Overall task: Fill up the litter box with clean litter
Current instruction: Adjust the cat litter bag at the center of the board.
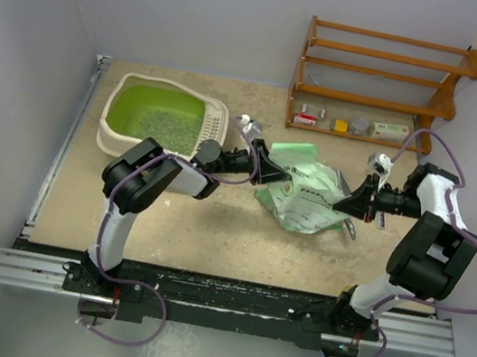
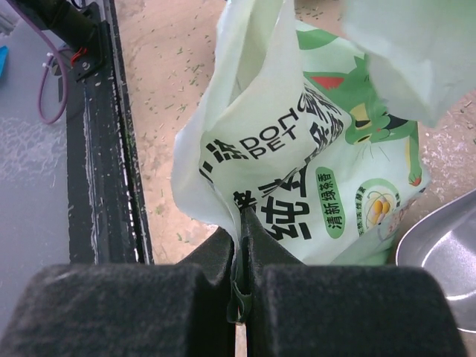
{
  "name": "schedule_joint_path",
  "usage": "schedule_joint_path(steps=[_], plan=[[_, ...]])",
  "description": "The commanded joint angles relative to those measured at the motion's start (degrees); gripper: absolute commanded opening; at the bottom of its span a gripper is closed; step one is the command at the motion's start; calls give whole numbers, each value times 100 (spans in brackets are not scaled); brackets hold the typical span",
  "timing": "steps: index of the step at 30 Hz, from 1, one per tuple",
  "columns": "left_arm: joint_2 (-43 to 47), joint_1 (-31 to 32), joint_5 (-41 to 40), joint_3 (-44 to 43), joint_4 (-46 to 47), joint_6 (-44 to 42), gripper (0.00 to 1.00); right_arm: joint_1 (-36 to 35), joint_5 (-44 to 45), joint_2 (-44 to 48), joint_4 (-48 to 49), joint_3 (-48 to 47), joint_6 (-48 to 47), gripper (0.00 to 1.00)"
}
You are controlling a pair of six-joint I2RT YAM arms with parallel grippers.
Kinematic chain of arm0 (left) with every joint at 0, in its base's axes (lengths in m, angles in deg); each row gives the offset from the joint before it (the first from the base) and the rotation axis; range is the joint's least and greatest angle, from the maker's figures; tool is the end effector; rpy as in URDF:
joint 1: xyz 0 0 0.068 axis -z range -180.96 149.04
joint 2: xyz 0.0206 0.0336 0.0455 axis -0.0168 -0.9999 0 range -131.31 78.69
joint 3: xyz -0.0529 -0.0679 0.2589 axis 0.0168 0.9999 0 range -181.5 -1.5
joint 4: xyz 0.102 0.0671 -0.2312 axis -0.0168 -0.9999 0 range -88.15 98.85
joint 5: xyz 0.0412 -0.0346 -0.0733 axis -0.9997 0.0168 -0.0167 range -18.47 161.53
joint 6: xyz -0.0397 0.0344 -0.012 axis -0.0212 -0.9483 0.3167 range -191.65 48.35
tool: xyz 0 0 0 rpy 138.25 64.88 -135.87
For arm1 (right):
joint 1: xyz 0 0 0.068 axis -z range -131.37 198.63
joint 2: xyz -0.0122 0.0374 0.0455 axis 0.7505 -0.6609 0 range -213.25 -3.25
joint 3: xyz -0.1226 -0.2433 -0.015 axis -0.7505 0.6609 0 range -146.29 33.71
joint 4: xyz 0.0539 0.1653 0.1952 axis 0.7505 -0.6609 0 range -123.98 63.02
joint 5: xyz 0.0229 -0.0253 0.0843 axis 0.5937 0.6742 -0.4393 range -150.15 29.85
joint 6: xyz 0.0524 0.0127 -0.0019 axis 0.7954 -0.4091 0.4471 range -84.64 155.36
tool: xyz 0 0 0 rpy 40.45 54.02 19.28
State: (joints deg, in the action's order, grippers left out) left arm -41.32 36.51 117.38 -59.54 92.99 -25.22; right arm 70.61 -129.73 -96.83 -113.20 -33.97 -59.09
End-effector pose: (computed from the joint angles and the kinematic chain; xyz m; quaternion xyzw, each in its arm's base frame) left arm 0.3111 -0.2707 0.1914 0.2821 0.5376 -0.6726 0.4231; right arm 0.2447 -0.0628 0.2438 -0.3882 0.7148 0.4289 0.3930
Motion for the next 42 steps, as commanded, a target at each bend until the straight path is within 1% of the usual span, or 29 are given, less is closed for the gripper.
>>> schedule_joint_path(steps=[1,3,5,7,10,12,15,16,17,20,21,23,26,28,29,30,31,32,33,34,35,36,37,38,42], plan=[[640,23,396,-192,618,594,10,6,-37,20,-374,-101,-24,0],[761,23,483,-253,387,598,9,7,-59,-37,-369,-103,-36,0],[814,18,537,-437,-188,588,3,7,-79,-90,-357,-116,-58,0],[757,18,758,-697,-719,601,3,5,-90,-158,-357,-137,-62,0],[632,38,1155,-950,-1206,732,3,1,-108,-274,-388,-175,-16,0],[776,34,1382,-989,-1977,470,3,17,-93,-305,-382,-140,-18,0],[1349,-5,760,-878,-4981,-1370,3,62,-102,-319,-230,-95,149,0],[1510,-5,552,-891,-5638,-1804,3,85,-98,-314,-85,-96,338,0],[1661,-3,421,-893,-6156,-2058,3,96,-76,-299,120,-96,632,0],[2077,-20,-225,-990,-7498,-2664,3,125,66,-218,577,-55,1244,0],[2160,-28,-358,-1021,-7760,-2776,3,127,115,-187,676,-40,1405,0],[2218,-54,-600,-1081,-8118,-2753,3,123,207,-125,836,-4,1583,0],[2111,-52,-683,-1215,-8483,-2743,3,124,335,-78,901,63,1655,0],[2066,-51,-687,-1210,-8543,-2735,3,125,403,-64,805,77,1574,0],[2084,-37,-615,-1147,-8425,-2767,3,123,403,-56,710,90,1450,0],[2209,-5,-580,-1001,-8113,-2766,3,123,404,-61,576,101,1197,0],[2397,23,-806,-776,-7734,-2737,3,129,390,-69,490,117,1067,0],[2613,36,-977,-323,-7202,-2731,4,129,358,-90,397,129,936,0],[2854,34,-1154,91,-6453,-2584,19,127,331,-127,317,125,891,0],[3033,40,-1433,535,-5711,-2389,38,123,304,-185,223,97,656,0],[3164,40,-1597,882,-4612,-2260,49,129,226,-253,-20,66,442,0],[3208,41,-1638,1181,-3829,-2111,56,126,199,-324,-135,24,229,0],[3176,46,-1685,1372,-3245,-1914,60,130,152,-403,-320,-14,80,0],[3076,45,-1647,1450,-2799,-1774,62,123,102,-452,-350,-37,89,0],[2528,131,-1264,1271,-1971,-1439,68,115,6,-379,-338,-4,22,0]])
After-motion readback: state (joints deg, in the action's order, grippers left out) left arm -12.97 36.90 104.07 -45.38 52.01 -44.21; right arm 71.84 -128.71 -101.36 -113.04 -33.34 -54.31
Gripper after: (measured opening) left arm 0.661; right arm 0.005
